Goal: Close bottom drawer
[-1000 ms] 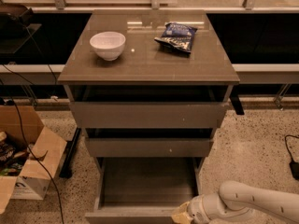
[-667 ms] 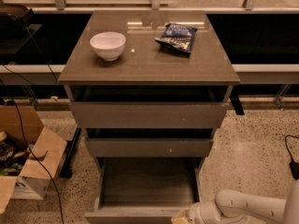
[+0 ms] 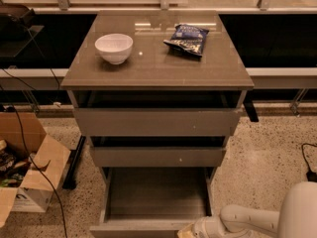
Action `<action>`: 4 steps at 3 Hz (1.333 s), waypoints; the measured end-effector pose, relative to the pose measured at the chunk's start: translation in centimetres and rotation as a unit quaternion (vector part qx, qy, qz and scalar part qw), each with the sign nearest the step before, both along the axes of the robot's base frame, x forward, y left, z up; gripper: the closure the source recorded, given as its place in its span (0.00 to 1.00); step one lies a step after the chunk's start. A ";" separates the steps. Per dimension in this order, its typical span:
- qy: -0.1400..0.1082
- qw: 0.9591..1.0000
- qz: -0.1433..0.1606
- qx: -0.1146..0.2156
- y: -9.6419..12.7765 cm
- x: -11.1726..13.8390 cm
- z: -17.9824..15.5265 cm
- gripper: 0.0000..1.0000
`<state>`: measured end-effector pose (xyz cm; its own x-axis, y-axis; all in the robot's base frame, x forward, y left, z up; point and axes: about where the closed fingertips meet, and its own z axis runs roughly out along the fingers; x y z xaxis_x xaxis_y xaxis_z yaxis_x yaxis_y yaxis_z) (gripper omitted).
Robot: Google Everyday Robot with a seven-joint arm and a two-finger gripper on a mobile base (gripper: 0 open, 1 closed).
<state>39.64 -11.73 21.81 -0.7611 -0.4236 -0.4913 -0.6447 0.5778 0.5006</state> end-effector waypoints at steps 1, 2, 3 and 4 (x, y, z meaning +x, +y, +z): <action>0.005 1.000 -0.003 0.003 1.0 1.1 -2.0 1.00; 0.005 1.000 -0.003 0.003 1.0 1.1 -2.0 1.00; -0.017 1.000 -0.003 -0.002 2.1 2.2 -2.1 1.00; -0.028 1.000 0.005 -0.004 3.1 3.5 -2.5 1.00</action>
Offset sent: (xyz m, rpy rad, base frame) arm 0.0599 0.0426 -0.0603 0.0323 -0.0036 -0.0026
